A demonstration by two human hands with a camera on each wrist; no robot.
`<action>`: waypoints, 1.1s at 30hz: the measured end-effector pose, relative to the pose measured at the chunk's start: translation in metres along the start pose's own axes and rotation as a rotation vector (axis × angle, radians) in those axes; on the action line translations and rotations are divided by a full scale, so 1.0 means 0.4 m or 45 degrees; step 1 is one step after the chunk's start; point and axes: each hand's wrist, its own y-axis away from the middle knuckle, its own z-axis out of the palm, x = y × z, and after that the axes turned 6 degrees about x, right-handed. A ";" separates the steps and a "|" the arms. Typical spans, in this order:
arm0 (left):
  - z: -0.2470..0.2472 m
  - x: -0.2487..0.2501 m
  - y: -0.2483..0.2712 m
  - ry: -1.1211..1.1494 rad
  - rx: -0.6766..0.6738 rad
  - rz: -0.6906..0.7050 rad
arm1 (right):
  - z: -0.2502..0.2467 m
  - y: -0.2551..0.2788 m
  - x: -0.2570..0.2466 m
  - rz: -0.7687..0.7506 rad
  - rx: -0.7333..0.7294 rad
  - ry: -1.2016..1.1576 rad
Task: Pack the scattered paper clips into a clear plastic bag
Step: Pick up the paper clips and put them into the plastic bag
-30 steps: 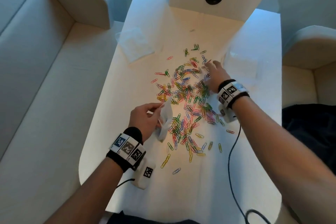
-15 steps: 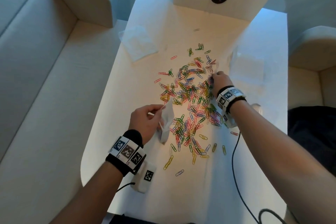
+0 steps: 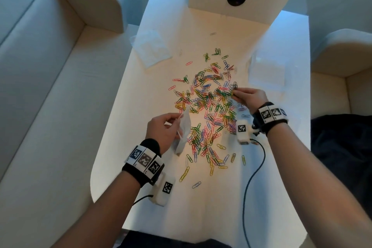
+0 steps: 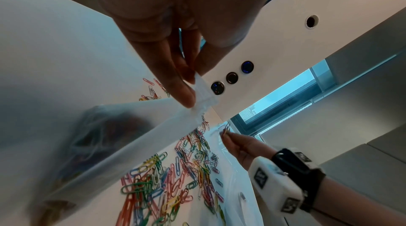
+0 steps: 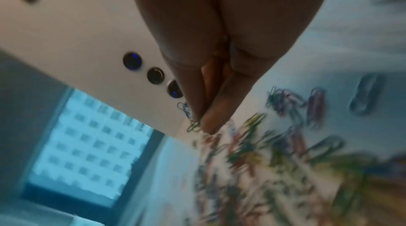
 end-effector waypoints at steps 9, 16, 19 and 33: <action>0.045 0.012 0.001 0.057 -0.032 -0.035 | 0.113 0.250 -0.001 0.000 -0.677 -0.129; 0.041 0.018 0.020 -0.049 0.024 0.135 | 0.185 0.291 0.044 0.040 -0.588 0.189; 0.043 0.014 0.022 -0.129 0.016 0.268 | 0.198 0.293 0.050 -0.169 -0.565 0.563; 0.003 0.013 -0.004 -0.092 -0.090 0.287 | 0.241 0.298 0.021 -0.850 -0.502 1.218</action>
